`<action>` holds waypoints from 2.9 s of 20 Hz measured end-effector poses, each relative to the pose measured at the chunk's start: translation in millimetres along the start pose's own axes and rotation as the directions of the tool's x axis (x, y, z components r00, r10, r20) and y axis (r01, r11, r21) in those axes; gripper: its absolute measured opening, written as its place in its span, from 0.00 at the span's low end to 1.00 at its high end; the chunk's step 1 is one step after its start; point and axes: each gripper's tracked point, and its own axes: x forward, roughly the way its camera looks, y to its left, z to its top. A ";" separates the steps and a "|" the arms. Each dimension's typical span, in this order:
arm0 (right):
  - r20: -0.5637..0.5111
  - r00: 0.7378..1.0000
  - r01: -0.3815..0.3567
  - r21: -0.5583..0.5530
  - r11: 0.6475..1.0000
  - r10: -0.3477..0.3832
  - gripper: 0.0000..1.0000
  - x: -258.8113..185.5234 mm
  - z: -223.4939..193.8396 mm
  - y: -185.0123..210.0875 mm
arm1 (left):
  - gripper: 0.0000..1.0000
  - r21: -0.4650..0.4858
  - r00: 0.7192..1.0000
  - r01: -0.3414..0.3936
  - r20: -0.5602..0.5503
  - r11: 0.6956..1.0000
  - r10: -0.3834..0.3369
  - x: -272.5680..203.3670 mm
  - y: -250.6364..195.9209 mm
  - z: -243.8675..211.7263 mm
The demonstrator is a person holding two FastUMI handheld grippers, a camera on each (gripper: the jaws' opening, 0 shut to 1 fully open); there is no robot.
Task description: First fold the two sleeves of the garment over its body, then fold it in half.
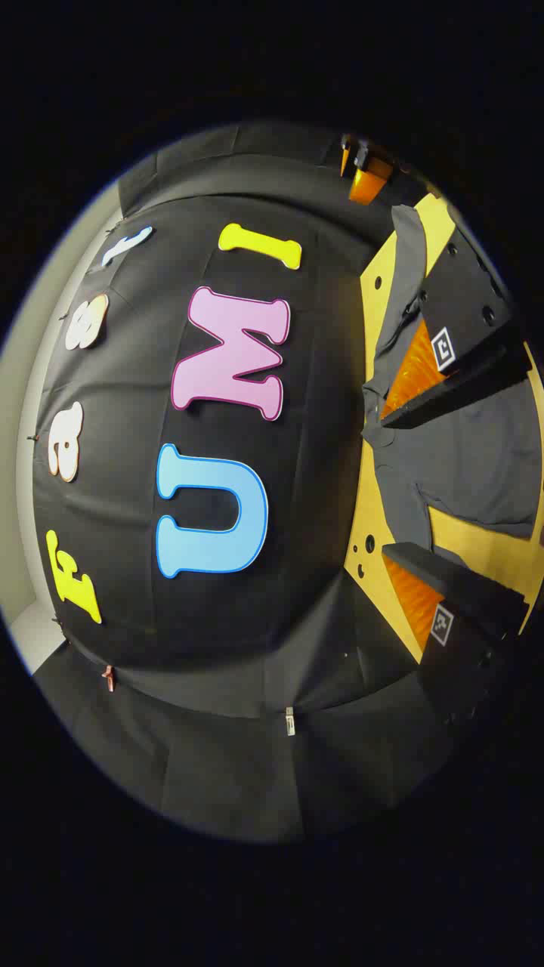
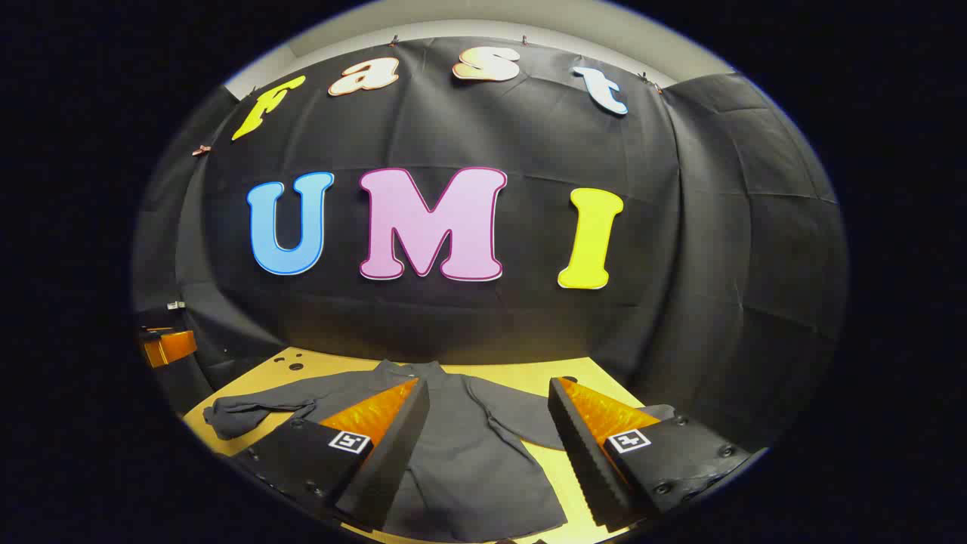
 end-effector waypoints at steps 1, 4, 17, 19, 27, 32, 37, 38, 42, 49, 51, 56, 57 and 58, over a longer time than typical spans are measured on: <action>-0.010 1.000 -0.006 0.001 1.000 0.006 0.98 4.7 -1.7 1.7 | 0.96 0.003 1.000 0.003 -0.005 1.000 -0.003 3.3 -3.2 -2.2; -0.029 1.000 -0.009 0.001 1.000 0.009 0.98 11.4 -7.2 -3.8 | 0.96 0.019 1.000 0.020 -0.023 1.000 -0.019 9.0 -10.7 -6.1; -0.122 0.990 0.071 -0.005 0.997 -0.072 0.98 26.5 -39.7 -38.0 | 0.96 0.031 0.998 0.022 -0.062 0.999 -0.020 16.5 -19.4 -21.3; -0.160 0.985 0.064 0.009 0.998 -0.062 0.98 28.7 -51.0 -40.4 | 0.96 0.039 0.998 0.018 -0.065 0.999 -0.015 14.4 -18.9 -21.7; -0.223 0.966 0.142 0.023 0.990 -0.133 0.98 47.1 -73.3 -76.8 | 0.96 0.039 0.995 -0.025 -0.100 0.999 0.029 1.8 -14.1 -36.1; -0.290 0.940 0.199 0.032 0.979 -0.182 0.98 67.0 -95.1 -111.9 | 0.96 0.036 0.988 -0.072 -0.131 0.997 0.076 -2.7 -10.0 -46.1; -0.374 0.887 0.301 0.025 0.953 -0.270 0.98 84.5 -123.6 -162.1 | 0.96 0.037 0.979 -0.129 -0.152 0.991 0.133 -5.7 -4.0 -52.5; -0.390 0.877 0.315 0.025 0.949 -0.281 0.98 87.8 -129.4 -171.1 | 0.96 0.032 0.976 -0.139 -0.162 0.990 0.142 -5.9 -3.0 -54.9; -0.434 0.839 0.363 -0.006 0.932 -0.329 0.98 100.8 -152.1 -211.3 | 0.96 0.014 0.962 -0.182 -0.205 0.983 0.180 -7.2 1.4 -67.2; -0.497 0.772 0.447 -0.020 0.894 -0.397 0.98 128.5 -196.4 -285.3 | 0.96 0.072 0.946 -0.205 -0.242 0.976 0.216 -0.1 -4.0 -82.4; -0.524 0.746 0.474 -0.018 0.880 -0.412 0.98 133.0 -211.8 -305.6 | 0.96 0.099 0.941 -0.199 -0.259 0.975 0.219 3.4 -5.1 -87.5; -0.560 0.717 0.501 0.001 0.865 -0.415 0.98 151.5 -242.3 -340.6 | 0.96 0.118 0.932 -0.206 -0.280 0.971 0.232 11.6 -12.2 -92.6; -0.566 0.709 0.508 -0.004 0.861 -0.421 0.98 153.3 -246.6 -346.9 | 0.96 0.120 0.932 -0.200 -0.281 0.972 0.227 13.1 -14.8 -93.0; -0.573 0.702 0.509 -0.011 0.860 -0.423 0.98 156.5 -252.8 -351.2 | 0.96 0.126 0.932 -0.194 -0.285 0.973 0.223 14.6 -17.3 -92.5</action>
